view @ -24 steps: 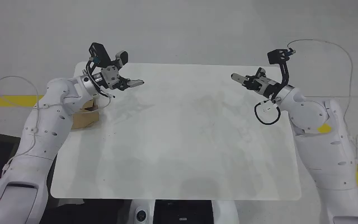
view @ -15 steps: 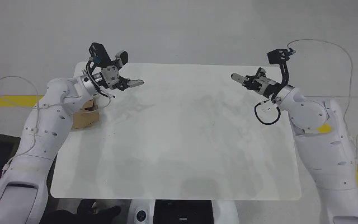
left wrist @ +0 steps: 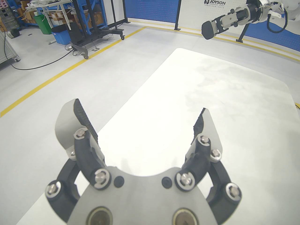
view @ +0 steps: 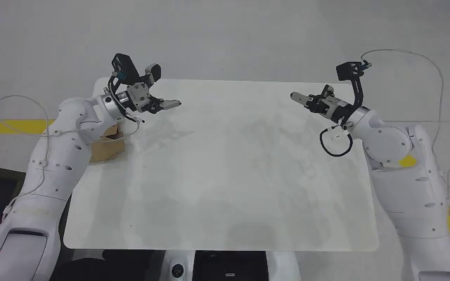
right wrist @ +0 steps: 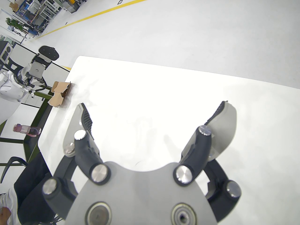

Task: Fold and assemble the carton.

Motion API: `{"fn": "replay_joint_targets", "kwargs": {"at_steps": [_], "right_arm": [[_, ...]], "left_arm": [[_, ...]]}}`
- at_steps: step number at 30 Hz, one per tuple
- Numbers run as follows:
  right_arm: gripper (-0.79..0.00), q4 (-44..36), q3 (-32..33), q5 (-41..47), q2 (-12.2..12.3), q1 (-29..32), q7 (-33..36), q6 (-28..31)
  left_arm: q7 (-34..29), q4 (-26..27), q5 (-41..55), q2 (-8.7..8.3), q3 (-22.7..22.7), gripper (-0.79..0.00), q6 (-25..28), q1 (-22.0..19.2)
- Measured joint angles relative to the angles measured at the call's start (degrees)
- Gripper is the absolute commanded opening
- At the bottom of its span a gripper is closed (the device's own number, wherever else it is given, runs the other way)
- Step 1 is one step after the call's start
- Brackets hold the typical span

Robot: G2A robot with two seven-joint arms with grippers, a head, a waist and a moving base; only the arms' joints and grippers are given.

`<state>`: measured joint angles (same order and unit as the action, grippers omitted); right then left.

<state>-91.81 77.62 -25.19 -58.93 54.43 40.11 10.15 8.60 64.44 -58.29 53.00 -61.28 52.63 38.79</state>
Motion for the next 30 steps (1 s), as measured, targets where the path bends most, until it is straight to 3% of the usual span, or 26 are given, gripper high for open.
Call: {"fn": "replay_joint_targets", "kwargs": {"at_steps": [7, 15, 30], "right_arm": [[0.000, 0.00, 0.00, 0.00, 0.00, 0.00, 0.00, 0.00], [0.000, 0.00, 0.00, 0.00, 0.00, 0.00, 0.00, 0.00], [0.000, 0.00, 0.00, 0.00, 0.00, 0.00, 0.00, 0.00]], "left_arm": [[-0.93, -0.05, 1.65, -0.01, -0.48, 0.000, -0.89, 0.82], [-9.43, -2.36, 11.74, -0.72, -4.55, 0.000, -1.93, 1.69], [-30.39, -12.88, 46.10, -2.63, -11.15, 0.000, 2.68, 2.24]]}}
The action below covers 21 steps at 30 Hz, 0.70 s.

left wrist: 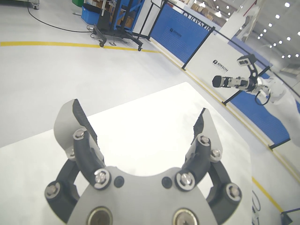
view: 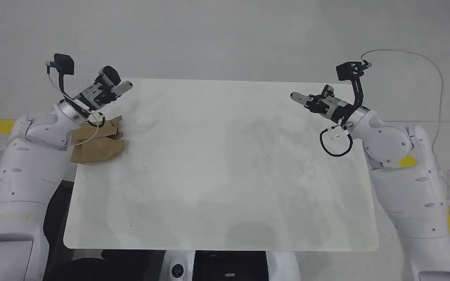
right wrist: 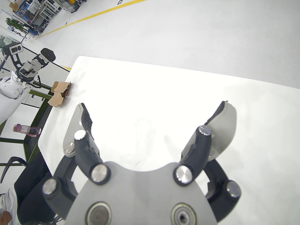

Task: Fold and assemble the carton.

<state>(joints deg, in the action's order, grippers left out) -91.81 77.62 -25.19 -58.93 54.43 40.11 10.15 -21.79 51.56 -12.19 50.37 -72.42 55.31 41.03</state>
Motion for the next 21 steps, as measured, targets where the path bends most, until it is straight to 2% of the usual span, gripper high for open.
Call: {"fn": "replay_joint_targets", "kwargs": {"at_steps": [12, 17, 21], "right_arm": [[0.000, 0.00, 0.00, 0.00, 0.00, 0.00, 0.00, 0.00], [0.000, 0.00, 0.00, 0.00, 0.00, 0.00, 0.00, 0.00], [0.000, 0.00, 0.00, 0.00, 0.00, 0.00, 0.00, 0.00]], "left_arm": [[-19.25, -9.37, 27.39, -1.60, -3.52, 0.000, 0.09, -1.66], [-25.64, -13.30, 32.78, -2.75, -5.95, 0.000, -0.58, -2.80], [-28.84, -16.09, 33.02, -3.82, -7.51, 0.000, -1.57, -3.55]]}}
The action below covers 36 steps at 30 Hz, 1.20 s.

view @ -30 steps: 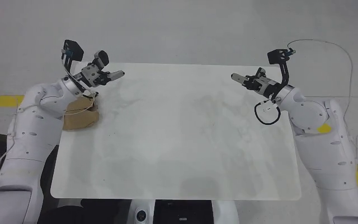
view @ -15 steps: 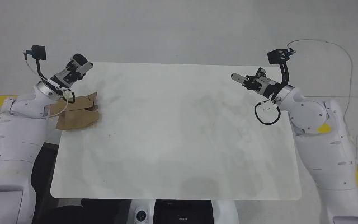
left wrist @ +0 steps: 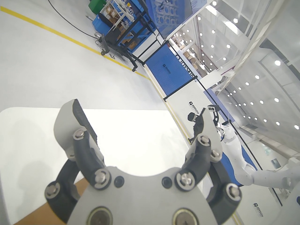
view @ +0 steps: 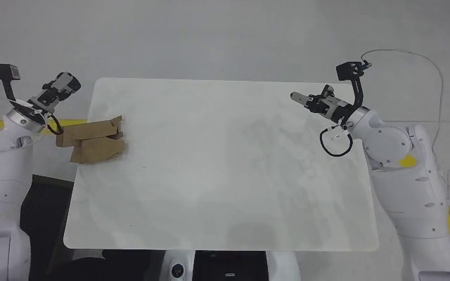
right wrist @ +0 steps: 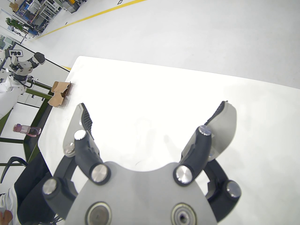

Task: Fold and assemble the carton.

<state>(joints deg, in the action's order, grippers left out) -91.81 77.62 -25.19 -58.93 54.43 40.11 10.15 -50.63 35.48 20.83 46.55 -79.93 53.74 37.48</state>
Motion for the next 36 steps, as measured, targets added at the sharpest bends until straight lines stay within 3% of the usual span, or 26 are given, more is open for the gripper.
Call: {"fn": "replay_joint_targets", "kwargs": {"at_steps": [10, 29, 36], "right_arm": [[0.000, 0.00, 0.00, 0.00, 0.00, 0.00, 0.00, 0.00], [0.000, 0.00, 0.00, 0.00, 0.00, 0.00, 0.00, 0.00], [0.000, 0.00, 0.00, 0.00, 0.00, 0.00, 0.00, 0.00]], "left_arm": [[-2.39, -2.64, 2.42, -1.88, -2.09, 0.000, -2.45, 0.44], [-2.63, -2.60, 2.77, -1.93, -2.10, 0.000, -2.74, 0.53], [-0.45, 0.75, 3.38, -2.62, -3.75, 0.000, -6.89, 5.72]]}}
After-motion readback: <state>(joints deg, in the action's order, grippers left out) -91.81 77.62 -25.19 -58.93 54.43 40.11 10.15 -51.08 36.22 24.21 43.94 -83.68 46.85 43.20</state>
